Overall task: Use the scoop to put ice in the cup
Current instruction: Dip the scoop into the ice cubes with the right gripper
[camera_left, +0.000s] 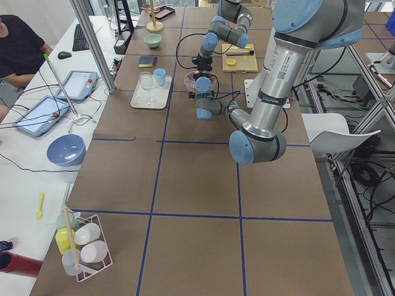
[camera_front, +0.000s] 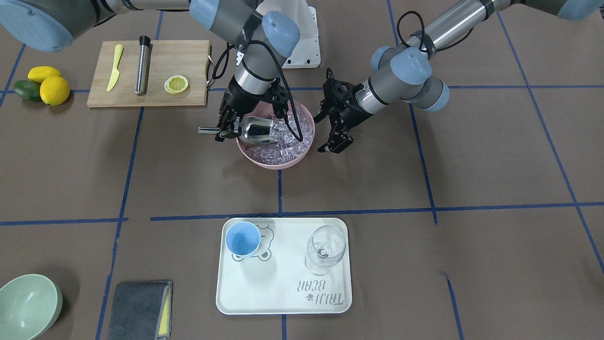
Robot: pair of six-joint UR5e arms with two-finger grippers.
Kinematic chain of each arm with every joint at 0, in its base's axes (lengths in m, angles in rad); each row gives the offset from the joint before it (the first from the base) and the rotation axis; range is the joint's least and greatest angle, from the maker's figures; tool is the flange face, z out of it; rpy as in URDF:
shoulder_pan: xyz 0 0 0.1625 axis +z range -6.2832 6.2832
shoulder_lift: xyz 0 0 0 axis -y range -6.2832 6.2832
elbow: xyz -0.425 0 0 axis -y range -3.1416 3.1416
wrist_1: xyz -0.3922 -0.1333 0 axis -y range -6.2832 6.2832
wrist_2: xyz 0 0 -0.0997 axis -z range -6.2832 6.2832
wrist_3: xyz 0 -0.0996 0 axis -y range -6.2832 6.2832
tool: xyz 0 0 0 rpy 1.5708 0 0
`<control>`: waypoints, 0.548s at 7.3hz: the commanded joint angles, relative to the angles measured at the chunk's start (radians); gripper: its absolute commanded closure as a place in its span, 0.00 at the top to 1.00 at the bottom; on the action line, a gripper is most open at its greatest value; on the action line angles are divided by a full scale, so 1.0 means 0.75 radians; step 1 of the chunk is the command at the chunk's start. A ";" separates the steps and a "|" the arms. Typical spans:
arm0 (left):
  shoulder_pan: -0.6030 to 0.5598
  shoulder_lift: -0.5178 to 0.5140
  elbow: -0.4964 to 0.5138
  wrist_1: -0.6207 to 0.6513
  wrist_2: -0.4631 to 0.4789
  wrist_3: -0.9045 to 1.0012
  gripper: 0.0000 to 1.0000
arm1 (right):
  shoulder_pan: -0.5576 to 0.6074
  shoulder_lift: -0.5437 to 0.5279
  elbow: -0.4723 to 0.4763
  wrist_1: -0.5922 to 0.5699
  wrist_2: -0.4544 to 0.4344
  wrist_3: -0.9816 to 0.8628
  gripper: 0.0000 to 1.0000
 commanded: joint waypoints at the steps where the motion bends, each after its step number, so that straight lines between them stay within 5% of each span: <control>1: 0.000 -0.002 -0.002 0.000 0.000 0.000 0.99 | 0.020 -0.074 0.013 0.150 0.039 0.000 0.00; 4: -0.002 0.000 -0.010 -0.002 0.000 -0.002 0.99 | 0.100 -0.154 0.015 0.395 0.233 0.002 0.00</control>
